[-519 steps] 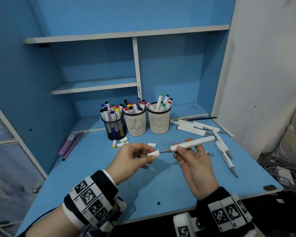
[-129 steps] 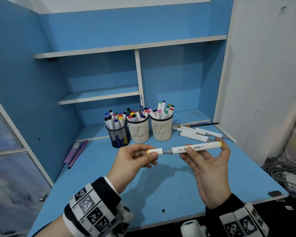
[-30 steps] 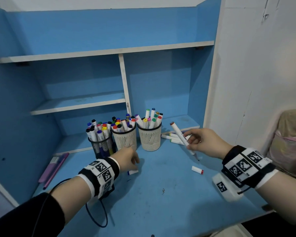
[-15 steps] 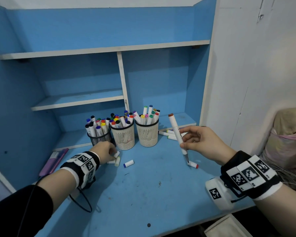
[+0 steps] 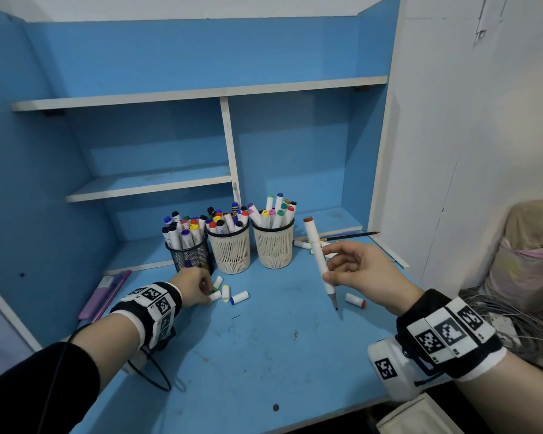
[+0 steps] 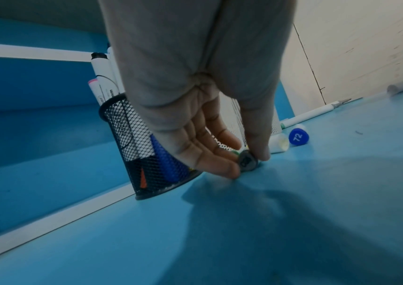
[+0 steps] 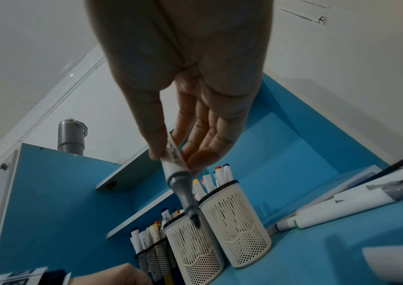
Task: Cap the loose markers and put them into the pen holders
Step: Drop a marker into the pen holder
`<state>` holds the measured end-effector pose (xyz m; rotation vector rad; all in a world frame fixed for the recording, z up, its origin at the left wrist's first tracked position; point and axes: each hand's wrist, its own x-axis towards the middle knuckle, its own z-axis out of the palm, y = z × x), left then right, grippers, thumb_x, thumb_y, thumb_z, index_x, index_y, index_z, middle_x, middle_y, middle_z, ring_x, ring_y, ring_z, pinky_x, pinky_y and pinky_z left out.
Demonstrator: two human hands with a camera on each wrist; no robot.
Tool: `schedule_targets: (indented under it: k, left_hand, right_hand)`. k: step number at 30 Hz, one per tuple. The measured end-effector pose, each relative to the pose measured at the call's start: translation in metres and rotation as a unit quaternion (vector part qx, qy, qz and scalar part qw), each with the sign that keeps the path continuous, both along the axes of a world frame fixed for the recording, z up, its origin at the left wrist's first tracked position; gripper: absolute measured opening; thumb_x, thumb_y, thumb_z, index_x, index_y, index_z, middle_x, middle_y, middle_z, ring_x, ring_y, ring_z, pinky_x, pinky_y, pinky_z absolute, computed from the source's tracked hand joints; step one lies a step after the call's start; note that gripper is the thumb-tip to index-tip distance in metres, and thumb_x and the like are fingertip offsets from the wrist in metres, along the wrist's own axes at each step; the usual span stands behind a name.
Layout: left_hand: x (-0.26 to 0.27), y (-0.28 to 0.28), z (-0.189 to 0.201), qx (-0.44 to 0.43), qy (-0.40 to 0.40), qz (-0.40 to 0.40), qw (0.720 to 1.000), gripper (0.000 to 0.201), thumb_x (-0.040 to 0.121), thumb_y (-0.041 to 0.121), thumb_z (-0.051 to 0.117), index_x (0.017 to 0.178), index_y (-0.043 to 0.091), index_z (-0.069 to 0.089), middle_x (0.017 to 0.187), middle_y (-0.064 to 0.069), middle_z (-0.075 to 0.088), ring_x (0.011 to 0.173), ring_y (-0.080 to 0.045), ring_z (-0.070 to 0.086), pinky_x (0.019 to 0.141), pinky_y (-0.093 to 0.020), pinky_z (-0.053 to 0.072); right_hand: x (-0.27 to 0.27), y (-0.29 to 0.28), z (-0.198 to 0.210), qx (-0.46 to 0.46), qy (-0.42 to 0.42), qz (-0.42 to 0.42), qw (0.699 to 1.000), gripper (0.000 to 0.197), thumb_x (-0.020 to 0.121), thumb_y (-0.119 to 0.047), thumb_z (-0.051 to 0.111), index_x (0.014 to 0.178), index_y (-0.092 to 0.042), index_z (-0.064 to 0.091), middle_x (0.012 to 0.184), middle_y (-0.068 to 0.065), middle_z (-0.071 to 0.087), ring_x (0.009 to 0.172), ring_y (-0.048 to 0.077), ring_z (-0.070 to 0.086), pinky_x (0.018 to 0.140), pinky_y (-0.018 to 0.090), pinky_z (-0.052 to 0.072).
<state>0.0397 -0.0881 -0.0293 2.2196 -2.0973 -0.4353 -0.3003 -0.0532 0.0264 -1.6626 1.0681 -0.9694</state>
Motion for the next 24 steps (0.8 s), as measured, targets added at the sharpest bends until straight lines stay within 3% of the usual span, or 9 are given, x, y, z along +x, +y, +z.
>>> schedule_targets:
  k: [5, 9, 12, 14, 16, 18, 19, 22, 24]
  left_hand:
    - [-0.001, 0.003, 0.000, -0.005, 0.003, 0.001, 1.000, 0.018, 0.075, 0.023, 0.075, 0.090, 0.015, 0.068, 0.088, 0.003, 0.060, 0.081, -0.012, 0.053, 0.068, -0.019, 0.040]
    - [-0.001, 0.010, 0.003, -0.025, 0.018, -0.002, 1.000, 0.017, 0.075, 0.019, 0.074, 0.091, 0.016, 0.069, 0.088, 0.003, 0.061, 0.082, -0.011, 0.054, 0.067, -0.017, 0.040]
    - [-0.004, 0.021, 0.012, -0.062, 0.034, -0.013, 0.997, 0.017, 0.076, 0.014, 0.072, 0.093, 0.015, 0.070, 0.084, 0.003, 0.060, 0.078, -0.011, 0.053, 0.059, -0.013, 0.037]
    - [-0.008, 0.030, 0.021, -0.092, 0.054, -0.030, 0.994, 0.013, 0.075, 0.013, 0.073, 0.084, 0.022, 0.068, 0.082, 0.001, 0.064, 0.075, -0.014, 0.056, 0.059, -0.014, 0.042]
    - [-0.013, 0.041, 0.029, -0.119, 0.086, -0.045, 0.988, 0.020, 0.074, 0.011, 0.073, 0.078, 0.028, 0.064, 0.081, -0.001, 0.067, 0.075, -0.016, 0.060, 0.065, -0.020, 0.046]
    - [-0.019, 0.054, 0.038, -0.141, 0.117, -0.050, 0.982, 0.022, 0.074, 0.009, 0.073, 0.078, 0.029, 0.063, 0.077, 0.003, 0.066, 0.069, -0.012, 0.058, 0.062, -0.015, 0.045]
    - [-0.023, 0.060, 0.043, -0.150, 0.136, -0.054, 0.978, 0.023, 0.074, 0.009, 0.074, 0.077, 0.029, 0.064, 0.075, 0.006, 0.066, 0.067, -0.011, 0.057, 0.061, -0.014, 0.045]
    - [-0.035, 0.079, 0.055, -0.163, 0.217, -0.064, 0.960, 0.023, 0.072, 0.008, 0.077, 0.078, 0.027, 0.066, 0.074, 0.007, 0.068, 0.068, -0.012, 0.062, 0.068, -0.024, 0.052]
    - [-0.042, 0.091, 0.061, -0.174, 0.263, -0.066, 0.947, 0.023, 0.070, 0.005, 0.079, 0.079, 0.023, 0.067, 0.074, 0.008, 0.069, 0.067, -0.011, 0.063, 0.066, -0.025, 0.052]
  right_hand:
    - [-0.003, 0.002, -0.005, 0.015, -0.006, -0.007, 1.000, 0.034, 0.075, 0.005, 0.072, 0.101, -0.016, 0.065, 0.079, 0.009, 0.064, 0.070, 0.019, 0.063, 0.077, 0.030, 0.054]
    - [-0.001, 0.003, -0.009, 0.021, -0.038, -0.033, 0.998, 0.032, 0.078, 0.005, 0.069, 0.104, -0.012, 0.062, 0.080, 0.012, 0.063, 0.069, 0.021, 0.063, 0.070, 0.027, 0.054]
    - [0.003, 0.005, -0.011, -0.004, -0.059, -0.062, 0.996, 0.035, 0.080, 0.004, 0.066, 0.104, -0.019, 0.054, 0.086, 0.015, 0.066, 0.071, 0.027, 0.065, 0.077, 0.038, 0.054]
    - [0.006, 0.008, -0.010, -0.017, -0.082, -0.074, 0.994, 0.041, 0.081, 0.006, 0.063, 0.109, -0.019, 0.047, 0.092, 0.017, 0.068, 0.075, 0.030, 0.066, 0.078, 0.038, 0.055]
    - [0.011, 0.013, -0.007, -0.020, -0.129, -0.085, 0.988, 0.048, 0.081, 0.010, 0.061, 0.116, -0.016, 0.040, 0.098, 0.017, 0.067, 0.077, 0.030, 0.067, 0.070, 0.029, 0.057]
    - [0.018, 0.017, -0.005, -0.022, -0.176, -0.092, 0.980, 0.064, 0.081, 0.014, 0.060, 0.125, -0.024, 0.034, 0.104, 0.018, 0.066, 0.084, 0.031, 0.067, 0.063, 0.023, 0.056]
    - [0.021, 0.019, -0.004, -0.026, -0.197, -0.091, 0.976, 0.073, 0.080, 0.016, 0.059, 0.130, -0.029, 0.029, 0.104, 0.018, 0.065, 0.086, 0.028, 0.068, 0.063, 0.024, 0.056]
    - [0.031, 0.025, -0.003, -0.054, -0.245, -0.077, 0.965, 0.099, 0.080, 0.020, 0.058, 0.141, -0.044, 0.013, 0.099, 0.016, 0.067, 0.083, 0.019, 0.070, 0.070, 0.034, 0.058]
    - [0.037, 0.029, -0.002, -0.071, -0.264, -0.063, 0.960, 0.104, 0.079, 0.021, 0.058, 0.142, -0.047, 0.011, 0.096, 0.017, 0.068, 0.079, 0.019, 0.070, 0.073, 0.038, 0.058]
